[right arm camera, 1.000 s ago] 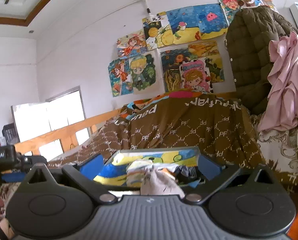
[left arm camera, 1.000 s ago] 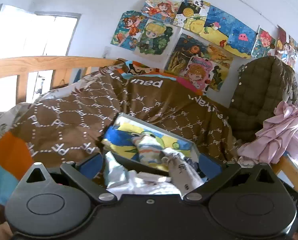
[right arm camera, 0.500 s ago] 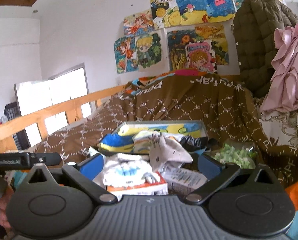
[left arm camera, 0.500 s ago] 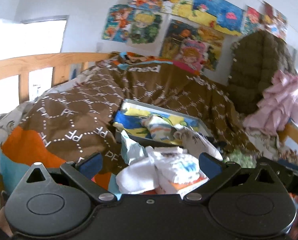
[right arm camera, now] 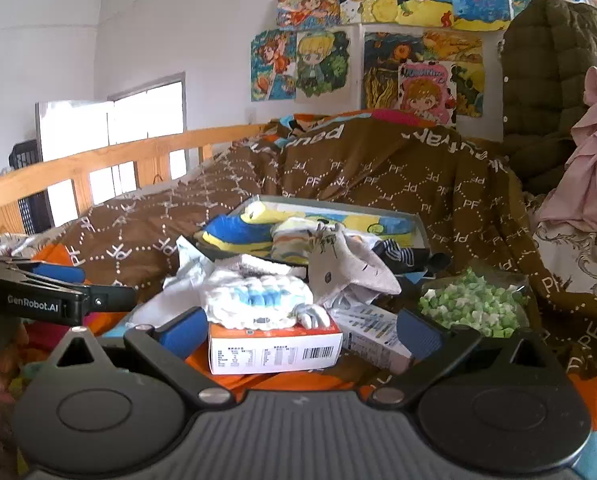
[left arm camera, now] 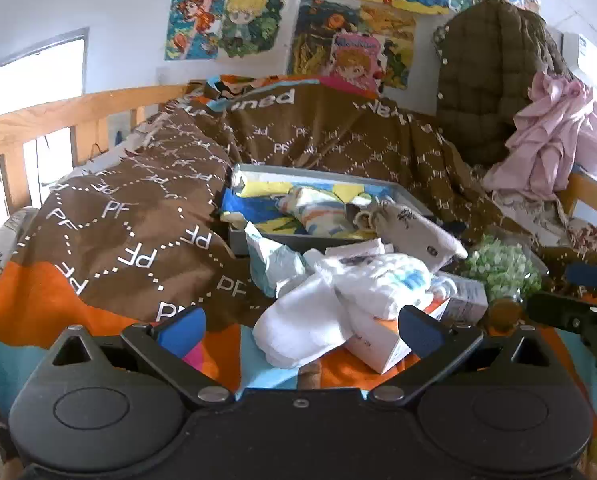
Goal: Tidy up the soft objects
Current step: 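Move both grippers back toward the pile of white cloths and boxes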
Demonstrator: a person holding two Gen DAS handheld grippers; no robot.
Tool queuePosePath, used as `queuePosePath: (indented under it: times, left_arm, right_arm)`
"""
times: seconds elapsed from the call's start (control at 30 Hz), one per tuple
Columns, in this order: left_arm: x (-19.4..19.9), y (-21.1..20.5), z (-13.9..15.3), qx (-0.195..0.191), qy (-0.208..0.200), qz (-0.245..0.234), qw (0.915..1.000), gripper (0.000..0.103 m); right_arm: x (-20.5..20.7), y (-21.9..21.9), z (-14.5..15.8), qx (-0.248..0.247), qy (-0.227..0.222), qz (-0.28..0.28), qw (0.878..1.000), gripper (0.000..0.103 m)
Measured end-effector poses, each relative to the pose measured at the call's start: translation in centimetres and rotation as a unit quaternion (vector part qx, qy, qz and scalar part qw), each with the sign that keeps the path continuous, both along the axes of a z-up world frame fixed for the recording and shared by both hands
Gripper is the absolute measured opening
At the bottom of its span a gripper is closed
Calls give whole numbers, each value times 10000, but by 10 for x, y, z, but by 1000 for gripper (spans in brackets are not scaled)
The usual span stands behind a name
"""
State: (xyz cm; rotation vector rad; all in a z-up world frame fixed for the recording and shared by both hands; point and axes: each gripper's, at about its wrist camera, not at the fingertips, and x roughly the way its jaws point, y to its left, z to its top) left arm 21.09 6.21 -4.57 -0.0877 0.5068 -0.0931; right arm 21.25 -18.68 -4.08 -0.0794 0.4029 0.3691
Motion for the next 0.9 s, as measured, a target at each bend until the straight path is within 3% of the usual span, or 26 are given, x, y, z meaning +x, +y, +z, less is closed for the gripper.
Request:
queuePosePath:
  times: [0.23,0.57,0.9]
  left_arm:
    - [12,6,-12,238,-95,-352,9991,102]
    - [23,15,-23,94,-131,-592,9981,102]
    - [36,15,-25,-22,-97,-1054,9944,102]
  right_arm:
    - [12,5,-9,-8,50,-45,10000,103]
    - [34,5,-18,419,235,-45,9988,103]
    - [54,24,-19,335,12,524,9981,103]
